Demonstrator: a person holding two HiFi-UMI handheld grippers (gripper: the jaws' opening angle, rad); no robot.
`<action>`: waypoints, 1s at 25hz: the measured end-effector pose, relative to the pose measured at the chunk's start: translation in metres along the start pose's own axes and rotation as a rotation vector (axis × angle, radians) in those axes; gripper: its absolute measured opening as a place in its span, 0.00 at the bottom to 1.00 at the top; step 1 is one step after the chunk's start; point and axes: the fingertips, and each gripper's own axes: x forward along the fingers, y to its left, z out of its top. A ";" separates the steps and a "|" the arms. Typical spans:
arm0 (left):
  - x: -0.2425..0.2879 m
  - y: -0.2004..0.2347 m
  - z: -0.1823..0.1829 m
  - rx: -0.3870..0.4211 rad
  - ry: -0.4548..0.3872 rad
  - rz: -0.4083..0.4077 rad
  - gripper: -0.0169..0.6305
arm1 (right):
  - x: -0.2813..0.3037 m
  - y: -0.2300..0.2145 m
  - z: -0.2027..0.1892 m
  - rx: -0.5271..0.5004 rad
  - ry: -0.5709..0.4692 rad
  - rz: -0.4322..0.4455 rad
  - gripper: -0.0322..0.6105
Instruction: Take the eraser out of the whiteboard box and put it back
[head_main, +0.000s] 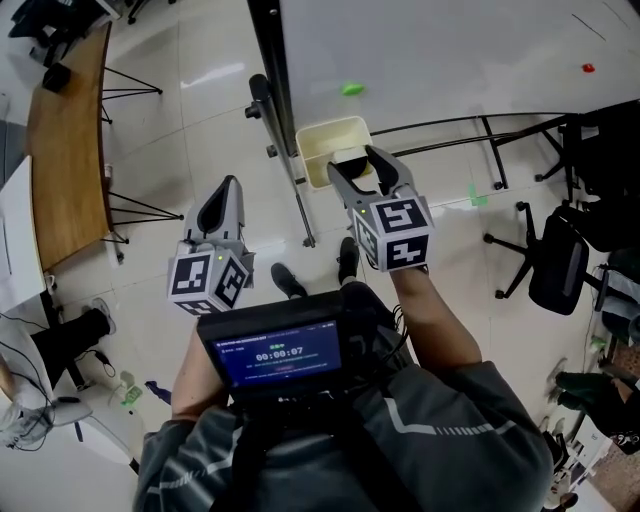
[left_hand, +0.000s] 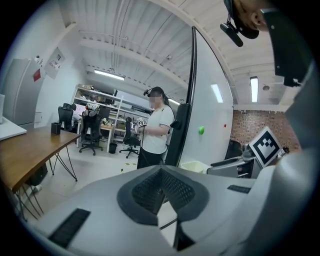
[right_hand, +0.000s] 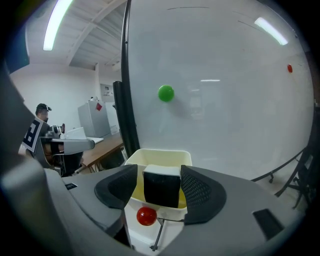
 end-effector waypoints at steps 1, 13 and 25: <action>0.001 0.001 -0.002 -0.001 0.002 -0.001 0.08 | 0.002 -0.001 -0.002 0.001 -0.001 -0.008 0.52; 0.007 0.001 -0.011 -0.003 0.022 -0.018 0.08 | 0.014 -0.002 -0.012 -0.002 0.004 -0.072 0.50; 0.001 -0.008 0.006 0.007 -0.021 -0.045 0.08 | 0.000 0.002 0.004 0.032 -0.038 -0.042 0.49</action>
